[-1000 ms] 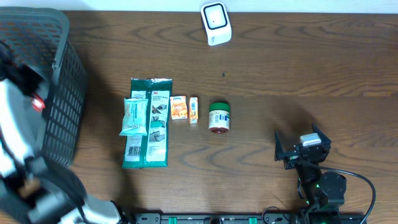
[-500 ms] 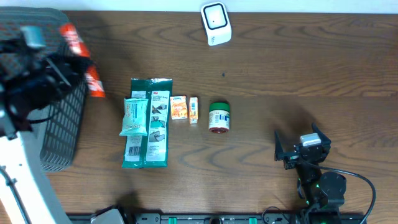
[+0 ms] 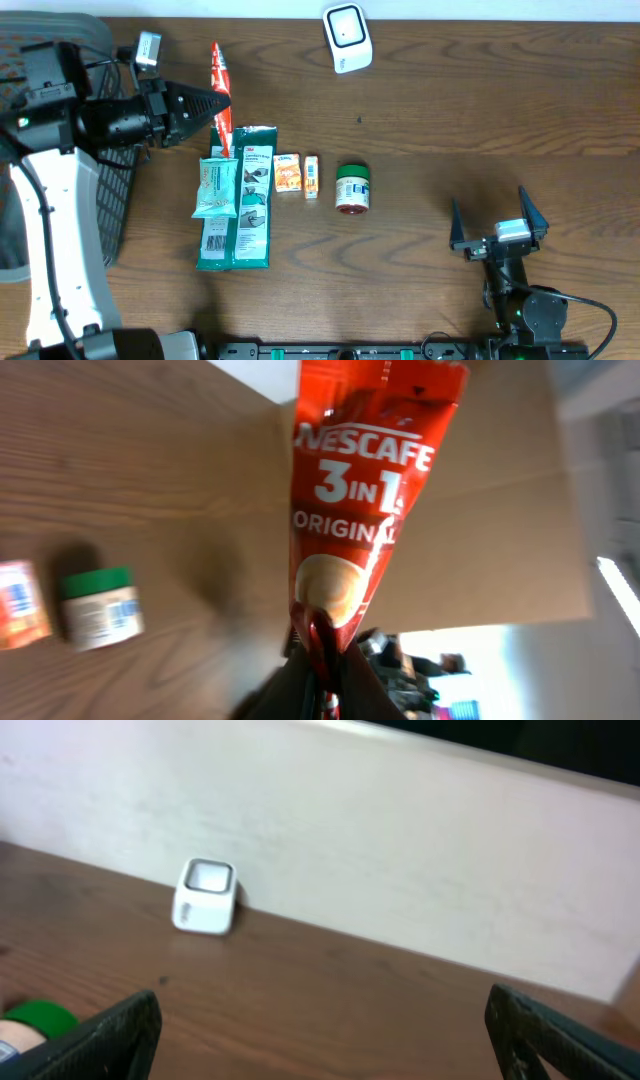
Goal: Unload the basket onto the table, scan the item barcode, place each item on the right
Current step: 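Lift the Nescafe sachet up and move the right gripper toward it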
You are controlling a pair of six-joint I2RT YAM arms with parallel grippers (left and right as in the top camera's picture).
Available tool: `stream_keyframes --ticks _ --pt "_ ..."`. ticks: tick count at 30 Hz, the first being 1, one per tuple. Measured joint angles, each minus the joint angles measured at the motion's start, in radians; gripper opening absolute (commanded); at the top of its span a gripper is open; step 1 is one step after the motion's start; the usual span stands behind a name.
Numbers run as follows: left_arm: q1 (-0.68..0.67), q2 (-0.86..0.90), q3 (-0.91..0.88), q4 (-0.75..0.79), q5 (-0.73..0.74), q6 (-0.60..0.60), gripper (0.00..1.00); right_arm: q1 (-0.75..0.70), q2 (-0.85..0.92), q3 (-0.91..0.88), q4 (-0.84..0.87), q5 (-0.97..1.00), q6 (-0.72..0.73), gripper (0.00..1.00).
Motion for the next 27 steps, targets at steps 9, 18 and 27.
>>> stream_keyframes --ticks 9,18,27 --pt "-0.047 0.029 0.000 0.009 0.092 0.011 0.08 0.000 0.036 0.097 -0.018 -0.342 0.235 0.99" --pt "-0.074 0.029 -0.001 0.032 0.099 0.011 0.08 0.000 0.484 0.735 -0.423 -0.676 0.314 0.99" --pt "-0.110 0.029 -0.002 0.032 0.099 0.011 0.09 0.001 0.830 0.832 -0.091 -1.163 0.427 0.99"
